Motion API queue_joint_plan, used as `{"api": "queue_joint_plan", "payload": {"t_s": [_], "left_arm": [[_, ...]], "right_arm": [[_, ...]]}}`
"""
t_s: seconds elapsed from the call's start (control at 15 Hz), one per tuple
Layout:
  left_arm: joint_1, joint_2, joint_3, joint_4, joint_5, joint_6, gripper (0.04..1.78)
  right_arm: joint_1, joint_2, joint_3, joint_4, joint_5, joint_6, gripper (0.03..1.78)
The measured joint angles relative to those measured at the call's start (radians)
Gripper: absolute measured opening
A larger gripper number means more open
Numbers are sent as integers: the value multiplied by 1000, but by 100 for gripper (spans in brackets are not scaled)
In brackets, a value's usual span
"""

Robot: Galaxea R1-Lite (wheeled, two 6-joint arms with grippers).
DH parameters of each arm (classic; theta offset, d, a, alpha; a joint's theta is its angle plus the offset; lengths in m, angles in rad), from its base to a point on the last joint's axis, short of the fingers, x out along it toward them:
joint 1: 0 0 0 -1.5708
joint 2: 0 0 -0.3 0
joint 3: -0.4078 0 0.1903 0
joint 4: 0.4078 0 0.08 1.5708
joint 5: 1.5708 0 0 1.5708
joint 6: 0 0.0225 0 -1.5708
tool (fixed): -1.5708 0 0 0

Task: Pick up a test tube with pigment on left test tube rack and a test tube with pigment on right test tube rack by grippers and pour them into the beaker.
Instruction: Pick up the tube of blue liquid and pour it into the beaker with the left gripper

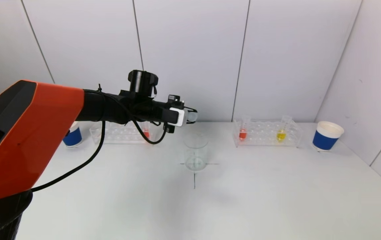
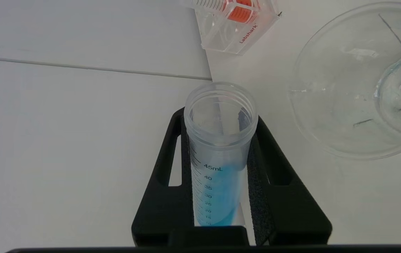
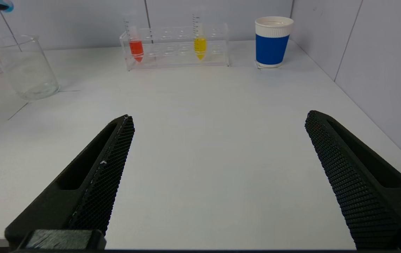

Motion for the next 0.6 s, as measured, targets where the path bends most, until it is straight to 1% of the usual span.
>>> {"api": "queue_joint_plan", "payload": {"t_s": [0.33,0.6], "left_arm": [[0,-1,18,-54,-4,57,45],[-1,-1,30,-63,-7,116,45]], "right_arm": [[0,0,0,0,0,0,177],[0,0,0,0,0,0,177]]}}
